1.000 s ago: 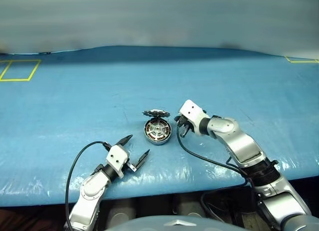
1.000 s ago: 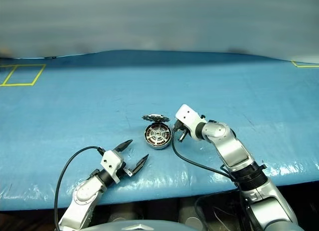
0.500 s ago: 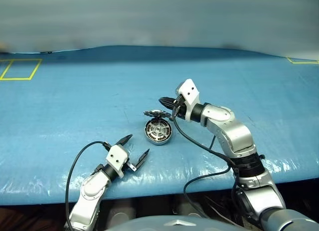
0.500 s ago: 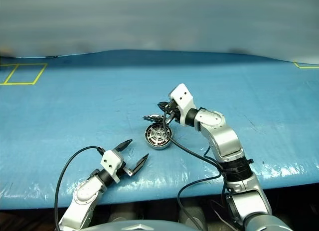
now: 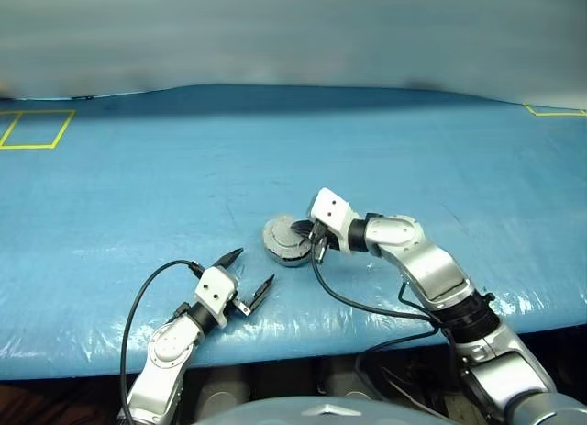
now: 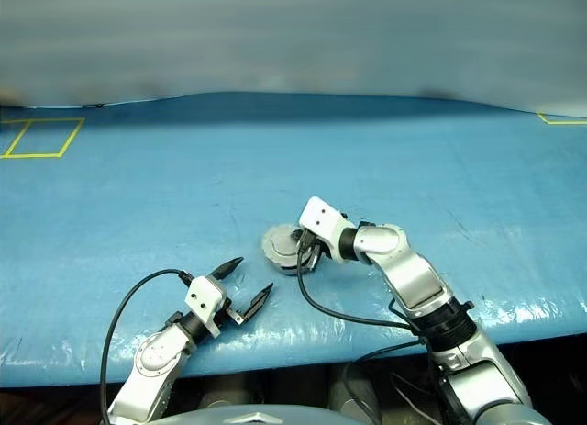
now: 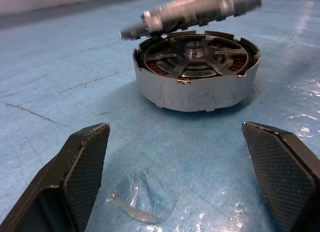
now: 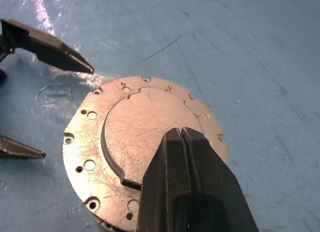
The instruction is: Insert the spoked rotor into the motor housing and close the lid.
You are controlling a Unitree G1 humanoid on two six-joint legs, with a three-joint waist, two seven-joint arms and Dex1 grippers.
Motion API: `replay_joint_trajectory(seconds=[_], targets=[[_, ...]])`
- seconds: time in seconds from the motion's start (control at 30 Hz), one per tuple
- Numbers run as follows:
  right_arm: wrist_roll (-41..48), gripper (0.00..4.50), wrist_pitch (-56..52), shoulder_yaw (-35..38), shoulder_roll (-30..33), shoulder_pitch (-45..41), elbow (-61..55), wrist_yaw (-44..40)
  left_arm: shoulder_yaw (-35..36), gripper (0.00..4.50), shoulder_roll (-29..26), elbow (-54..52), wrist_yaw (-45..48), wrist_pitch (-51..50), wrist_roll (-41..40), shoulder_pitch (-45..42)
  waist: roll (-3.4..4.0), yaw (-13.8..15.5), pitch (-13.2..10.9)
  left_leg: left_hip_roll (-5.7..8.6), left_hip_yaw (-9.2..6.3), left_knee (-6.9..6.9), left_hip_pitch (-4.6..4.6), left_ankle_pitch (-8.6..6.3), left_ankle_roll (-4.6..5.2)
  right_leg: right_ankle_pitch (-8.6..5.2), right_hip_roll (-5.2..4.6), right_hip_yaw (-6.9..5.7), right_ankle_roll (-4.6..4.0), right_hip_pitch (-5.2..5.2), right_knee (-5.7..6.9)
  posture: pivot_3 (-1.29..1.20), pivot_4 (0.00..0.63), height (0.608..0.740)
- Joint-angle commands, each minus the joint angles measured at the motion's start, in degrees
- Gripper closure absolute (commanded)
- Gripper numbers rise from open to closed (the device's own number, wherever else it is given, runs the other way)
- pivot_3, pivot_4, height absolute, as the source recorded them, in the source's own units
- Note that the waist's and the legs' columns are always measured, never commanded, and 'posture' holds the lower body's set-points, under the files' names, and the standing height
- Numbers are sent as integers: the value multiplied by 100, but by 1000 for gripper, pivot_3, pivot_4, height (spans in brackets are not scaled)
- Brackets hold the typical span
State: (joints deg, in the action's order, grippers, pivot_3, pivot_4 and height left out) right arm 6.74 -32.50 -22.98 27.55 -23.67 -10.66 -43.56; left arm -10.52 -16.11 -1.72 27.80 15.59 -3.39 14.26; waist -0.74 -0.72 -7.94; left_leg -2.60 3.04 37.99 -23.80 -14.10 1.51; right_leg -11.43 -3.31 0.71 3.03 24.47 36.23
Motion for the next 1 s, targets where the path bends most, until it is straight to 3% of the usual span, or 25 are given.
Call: replay_joint_trajectory(seconds=[0.03, 0.3, 0.5, 0.6, 0.97, 1.0], targets=[[-259, 4462, 152, -182, 89, 37, -73, -55, 40, 0, -21, -26, 8, 25, -13, -26, 0, -8, 1, 0, 1, 0, 2, 0, 0, 0, 0, 1, 0, 0, 0, 0, 150, 740], [-356, 4462, 823, 28, -126, 387, 102, 169, 45, 0, -34, 3, 23, 40, -24, -26, -8, 3, 6, -2, 0, 5, 18, 0, 0, -1, 0, -1, 1, -4, 0, 0, 150, 740], [921, 4462, 479, 824, -670, 670, -355, -132, 51, 0, -49, -40, 56, 32, -49, -6, -6, -1, 4, -3, -1, 3, 8, 0, 0, 0, 2, 3, 1, -6, 1, 0, 150, 740], [890, 3837, 499, 621, -526, 829, -534, -297, 41, 0, -47, -40, 76, 33, -49, -10, -7, 7, 5, -2, -6, 3, 9, 0, 0, 0, 0, 2, 1, -6, 0, 0, 150, 740], [518, 256, 673, 603, -910, 827, -205, 355, 31, 0, -39, -90, 103, 12, -7, 34, -6, 3, 4, -2, 0, 3, 8, 0, 0, 0, 0, 0, 1, -4, 1, 0, 150, 740], [519, 256, 667, 616, -924, 824, -196, 372, 30, 0, -40, -90, 105, 12, -6, 33, -6, 3, 4, -2, 0, 2, 7, 0, 0, 0, 0, 0, 1, -4, 1, 0, 150, 740]])
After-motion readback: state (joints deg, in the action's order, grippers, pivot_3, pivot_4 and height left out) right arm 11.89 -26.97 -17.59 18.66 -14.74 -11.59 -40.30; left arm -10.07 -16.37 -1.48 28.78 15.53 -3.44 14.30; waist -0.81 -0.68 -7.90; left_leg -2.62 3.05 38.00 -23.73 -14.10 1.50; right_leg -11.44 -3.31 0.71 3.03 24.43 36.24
